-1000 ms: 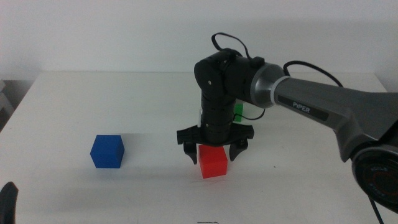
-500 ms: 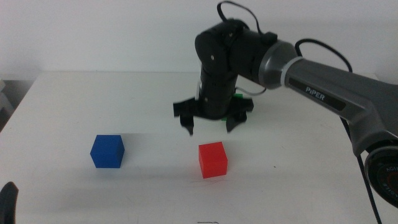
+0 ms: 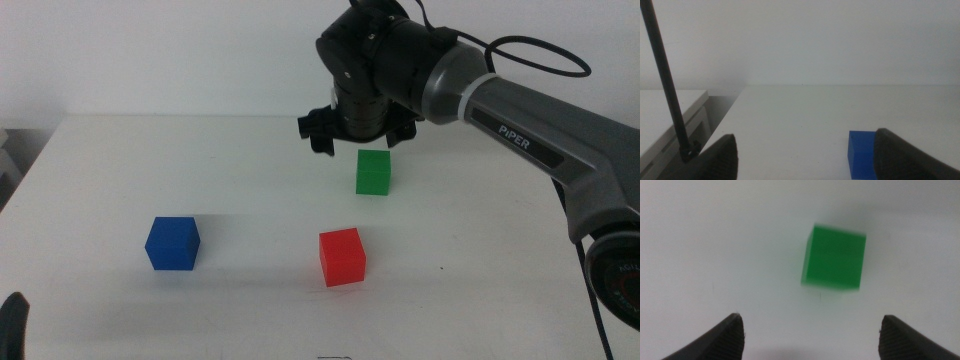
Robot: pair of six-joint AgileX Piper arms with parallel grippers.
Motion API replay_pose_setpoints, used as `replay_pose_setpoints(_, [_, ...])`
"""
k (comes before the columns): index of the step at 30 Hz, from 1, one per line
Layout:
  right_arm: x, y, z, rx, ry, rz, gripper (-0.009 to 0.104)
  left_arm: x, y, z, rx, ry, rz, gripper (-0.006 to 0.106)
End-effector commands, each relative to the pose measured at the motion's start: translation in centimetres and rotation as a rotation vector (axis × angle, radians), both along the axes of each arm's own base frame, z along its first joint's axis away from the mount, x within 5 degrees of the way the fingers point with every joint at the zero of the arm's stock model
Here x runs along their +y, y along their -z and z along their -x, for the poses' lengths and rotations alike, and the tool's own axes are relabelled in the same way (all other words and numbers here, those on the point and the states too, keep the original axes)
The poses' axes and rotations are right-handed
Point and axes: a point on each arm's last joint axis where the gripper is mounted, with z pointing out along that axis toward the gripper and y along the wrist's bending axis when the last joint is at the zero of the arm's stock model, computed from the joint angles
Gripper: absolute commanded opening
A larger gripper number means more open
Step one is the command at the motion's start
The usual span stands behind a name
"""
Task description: Stack red cubes first, then green, then blue cubes in a specific spot.
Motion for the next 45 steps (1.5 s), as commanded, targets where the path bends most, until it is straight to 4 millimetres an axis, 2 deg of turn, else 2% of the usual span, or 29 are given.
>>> replay_pose_setpoints(1, [-1.4,-3.9,-0.9,-0.160,0.011,-0.058,0.094,0.0,-1.0,0.2,-0.106,0.007,0.004,0.091])
replay_pose_setpoints(6, [-3.0,-2.9,-3.1,-0.178,0.050,-0.118,0.094,0.0,-1.0,0.2,-0.106,0.007,0.004,0.091])
replay_pose_setpoints(14, [-3.6,0.0,-5.5,-0.181,0.044,-0.148,0.094,0.0,-1.0,0.2,-0.106,0.007,0.004,0.091])
replay_pose_setpoints(22, [-3.0,2.9,-6.5,-0.165,0.020,-0.133,0.094,0.0,-1.0,0.2,-0.106,0.007,0.004,0.091])
replay_pose_setpoints(27, [-3.1,3.4,-6.7,-0.173,0.037,-0.121,0.093,0.0,-1.0,0.2,-0.106,0.007,0.004,0.091])
replay_pose_setpoints(33, [-3.0,4.2,-6.8,-0.152,0.049,-0.114,0.084,0.0,-1.0,0.2,-0.106,0.007,0.004,0.091])
replay_pose_setpoints(36, [-3.0,4.4,-6.9,-0.153,0.064,-0.122,0.075,0.0,-1.0,0.2,-0.106,0.007,0.004,0.091])
replay_pose_setpoints(39, [-3.1,4.3,-6.9,-0.167,0.062,-0.111,0.057,0.0,-1.0,0.2,-0.106,0.007,0.004,0.091])
replay_pose_setpoints(44, [-3.5,3.8,-6.7,-0.158,0.074,-0.086,0.001,0.0,-1.0,0.2,-0.106,0.007,0.004,0.091])
replay_pose_setpoints(45, [-3.5,3.3,-6.6,-0.163,0.075,-0.090,-0.002,0.0,-1.0,0.2,-0.106,0.007,0.004,0.091])
